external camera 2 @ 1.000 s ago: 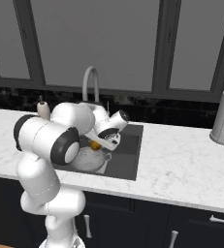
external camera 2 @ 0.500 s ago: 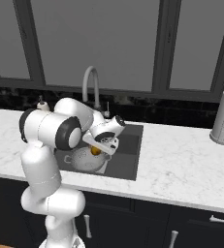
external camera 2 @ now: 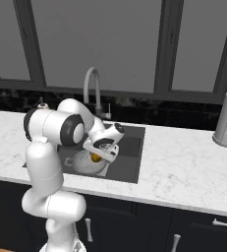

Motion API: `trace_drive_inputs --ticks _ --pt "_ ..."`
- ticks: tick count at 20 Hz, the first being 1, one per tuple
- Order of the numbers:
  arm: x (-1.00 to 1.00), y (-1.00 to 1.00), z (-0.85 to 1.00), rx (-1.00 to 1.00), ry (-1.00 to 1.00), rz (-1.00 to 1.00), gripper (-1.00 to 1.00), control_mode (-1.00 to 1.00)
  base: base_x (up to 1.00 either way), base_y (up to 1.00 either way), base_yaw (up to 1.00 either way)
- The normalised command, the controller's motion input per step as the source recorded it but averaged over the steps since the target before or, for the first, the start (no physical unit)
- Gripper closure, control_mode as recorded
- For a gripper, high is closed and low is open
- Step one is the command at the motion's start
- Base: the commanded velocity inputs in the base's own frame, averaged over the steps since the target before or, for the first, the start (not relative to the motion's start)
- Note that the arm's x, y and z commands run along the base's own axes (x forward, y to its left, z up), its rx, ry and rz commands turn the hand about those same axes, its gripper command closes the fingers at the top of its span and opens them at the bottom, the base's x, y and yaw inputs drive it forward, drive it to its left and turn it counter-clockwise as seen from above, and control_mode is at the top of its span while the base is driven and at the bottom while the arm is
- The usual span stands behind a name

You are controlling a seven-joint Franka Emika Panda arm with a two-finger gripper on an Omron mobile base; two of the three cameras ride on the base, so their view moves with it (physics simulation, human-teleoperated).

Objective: Put the colander in the sink, put the pear in the colander, and turn on the sink faucet and pour water over the colander.

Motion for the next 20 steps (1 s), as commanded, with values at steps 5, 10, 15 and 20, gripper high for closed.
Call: trace_drive_inputs --ticks 5,10,15,20 --pt "0.11 0.13 -0.21 -0.01 0.0 0.0 1.0 -1.0 0.0 0.0 0.0" --pt "0.1 0.07 -0.25 -0.02 0.0 -0.01 1.0 -1.0 0.0 0.0 0.0" --pt "0.12 0.06 -0.27 -0.01 0.0 0.0 1.0 -1.0 0.0 0.0 0.0" --pt "0.08 0.11 -0.24 0.0 0.0 0.0 1.0 -1.0 0.0 0.0 0.0"
